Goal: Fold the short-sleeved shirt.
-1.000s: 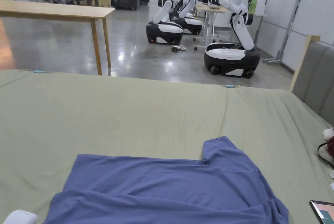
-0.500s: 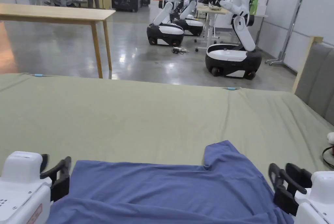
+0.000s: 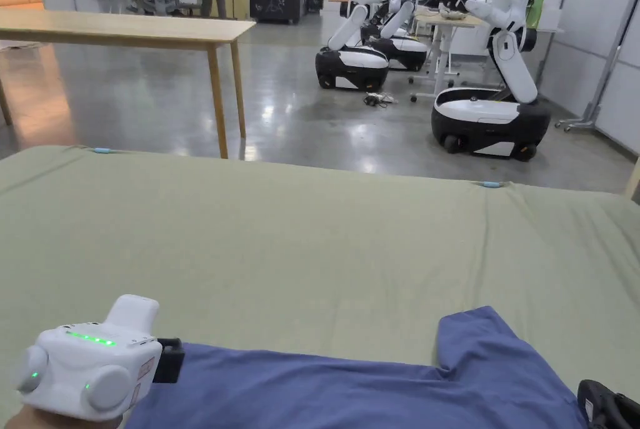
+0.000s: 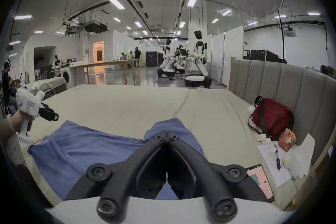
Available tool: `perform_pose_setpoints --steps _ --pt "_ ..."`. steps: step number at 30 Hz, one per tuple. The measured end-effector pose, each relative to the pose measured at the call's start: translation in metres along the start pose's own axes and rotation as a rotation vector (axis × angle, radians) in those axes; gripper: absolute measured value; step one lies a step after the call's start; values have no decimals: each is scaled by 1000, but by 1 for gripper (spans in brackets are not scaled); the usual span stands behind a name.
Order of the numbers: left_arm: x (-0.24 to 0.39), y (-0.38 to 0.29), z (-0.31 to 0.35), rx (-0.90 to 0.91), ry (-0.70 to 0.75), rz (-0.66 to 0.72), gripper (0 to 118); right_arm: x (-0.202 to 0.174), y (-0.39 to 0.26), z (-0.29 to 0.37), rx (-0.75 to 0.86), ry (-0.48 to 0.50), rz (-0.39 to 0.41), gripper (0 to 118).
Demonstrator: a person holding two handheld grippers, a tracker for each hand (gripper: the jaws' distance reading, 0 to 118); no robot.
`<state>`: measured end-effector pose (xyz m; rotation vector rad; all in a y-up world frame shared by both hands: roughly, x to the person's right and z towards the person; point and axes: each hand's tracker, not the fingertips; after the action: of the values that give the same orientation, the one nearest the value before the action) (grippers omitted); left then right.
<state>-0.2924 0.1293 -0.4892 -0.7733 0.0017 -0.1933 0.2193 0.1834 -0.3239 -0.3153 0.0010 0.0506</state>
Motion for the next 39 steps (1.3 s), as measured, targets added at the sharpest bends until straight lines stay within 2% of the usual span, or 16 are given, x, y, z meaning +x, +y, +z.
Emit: perform_pose_setpoints --steps 1,6,7,10,12,15,16,17,18,22,24,26,27,29,33,39 --pt "1 4 -15 -27 5 -1 112 3 -1 -5 -17 -3 2 4" --pt "9 15 -67 -85 21 -44 105 31 1 -55 -191 -16 -18 4" --pt "11 15 -71 -105 41 -77 95 42 2 -70 -240 6 -47 4" --pt "17 14 -86 -153 -27 -87 35 64 1 -118 -344 -66 -6 4" --pt "24 13 -80 -154 -74 -80 10 78 0 -155 -441 -44 -22 8" --pt "36 17 -63 -124 -38 -182 7 94 -8 -205 -582 3 -101 24" --pt "33 19 -56 -105 -42 -158 7 96 -10 -218 -616 -7 -83 42" --pt "30 21 -50 -82 -63 -130 6 95 -12 -227 -633 -16 -55 78" --pt "27 23 -44 -65 -65 -107 6 94 -13 -233 -625 -24 -30 88" --pt "24 24 -38 -70 -57 -133 6 84 -19 -251 -739 -4 11 87" --pt "21 25 -39 -71 -55 -125 6 79 -22 -249 -732 -5 18 36" --pt "20 25 -35 -70 -65 -96 6 72 -17 -238 -677 -10 56 5" --pt "20 25 -34 -66 -67 -90 6 70 -14 -234 -676 36 53 5" --pt "17 25 -24 -62 -71 -76 6 63 -2 -218 -621 -9 143 5" --pt "6 24 25 17 -75 -44 6 71 33 -163 -503 31 99 5" --pt "-11 -14 131 119 -91 -58 6 75 52 -38 -371 60 174 5"
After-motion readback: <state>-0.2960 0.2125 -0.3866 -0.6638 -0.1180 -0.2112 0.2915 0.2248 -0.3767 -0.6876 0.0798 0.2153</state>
